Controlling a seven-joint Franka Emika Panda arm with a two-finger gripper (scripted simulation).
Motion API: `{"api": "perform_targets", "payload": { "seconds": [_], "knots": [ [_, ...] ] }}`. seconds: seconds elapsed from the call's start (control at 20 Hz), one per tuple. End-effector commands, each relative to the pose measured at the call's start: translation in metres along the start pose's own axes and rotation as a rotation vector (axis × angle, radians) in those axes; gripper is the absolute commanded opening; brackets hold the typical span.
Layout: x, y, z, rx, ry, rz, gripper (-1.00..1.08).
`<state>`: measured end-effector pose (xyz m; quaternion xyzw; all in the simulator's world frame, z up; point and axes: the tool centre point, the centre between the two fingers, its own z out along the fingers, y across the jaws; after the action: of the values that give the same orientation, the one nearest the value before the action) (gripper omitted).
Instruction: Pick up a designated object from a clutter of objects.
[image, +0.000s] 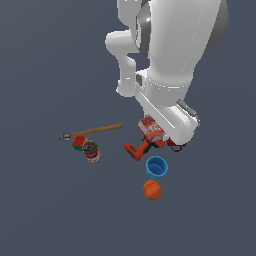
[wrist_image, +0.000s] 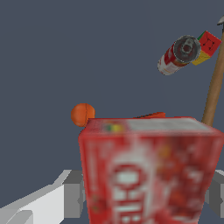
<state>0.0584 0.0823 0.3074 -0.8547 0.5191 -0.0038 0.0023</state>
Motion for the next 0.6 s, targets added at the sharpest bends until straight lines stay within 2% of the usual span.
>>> {"api": "perform_targets", "payload": {
  "seconds": [0.0,0.55],
  "knots": [
    [-0.001,-0.005,-0.025,-0.002,-0.001,0.000,-1.00],
    [-0.004,-0.026,-0.102,-0.007,-0.003,-0.001,-1.00]
  ]
}}
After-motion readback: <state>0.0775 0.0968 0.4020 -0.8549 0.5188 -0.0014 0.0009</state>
